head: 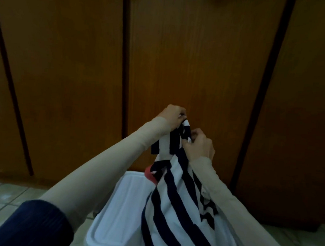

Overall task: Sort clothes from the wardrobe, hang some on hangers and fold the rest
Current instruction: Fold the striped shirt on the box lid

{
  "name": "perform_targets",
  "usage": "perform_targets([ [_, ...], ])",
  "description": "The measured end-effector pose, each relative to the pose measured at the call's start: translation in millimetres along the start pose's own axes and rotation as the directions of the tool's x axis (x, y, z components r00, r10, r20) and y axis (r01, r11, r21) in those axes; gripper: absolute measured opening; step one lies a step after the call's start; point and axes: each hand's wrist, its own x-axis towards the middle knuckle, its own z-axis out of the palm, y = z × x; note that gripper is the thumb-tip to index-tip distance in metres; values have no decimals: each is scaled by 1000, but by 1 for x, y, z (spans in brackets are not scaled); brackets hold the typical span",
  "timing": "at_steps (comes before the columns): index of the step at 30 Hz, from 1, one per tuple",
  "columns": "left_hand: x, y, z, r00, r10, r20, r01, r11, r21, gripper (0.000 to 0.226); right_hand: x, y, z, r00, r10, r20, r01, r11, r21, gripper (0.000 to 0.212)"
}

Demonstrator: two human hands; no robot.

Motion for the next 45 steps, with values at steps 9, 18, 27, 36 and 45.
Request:
perform_targets([
  [9, 35, 22, -61, 970, -40, -239, 45, 999, 16, 24, 34, -16, -43, 990, -125, -59, 123, 992, -37, 22],
  [18, 37, 21, -93, 965, -28, -262, 29, 1000, -1, 26, 56, -23, -54, 969, -246, 3, 237, 938, 253, 36],
  [27, 29, 17, -100, 983, 23, -180, -57, 981, -184, 21, 42, -11, -45, 967, -227, 119, 239, 966, -98, 44],
  [36, 21, 12, -104, 988, -34, -154, -34, 905, -424, 22, 10, 10, 0, 958, -144, 247, 271, 739, -617, 76],
  [45, 15, 7, -88, 1000, -2, -4, 0, 906, -423, 22, -3, -7, 5, 958, 13, 287, 135, 862, -489, 77],
])
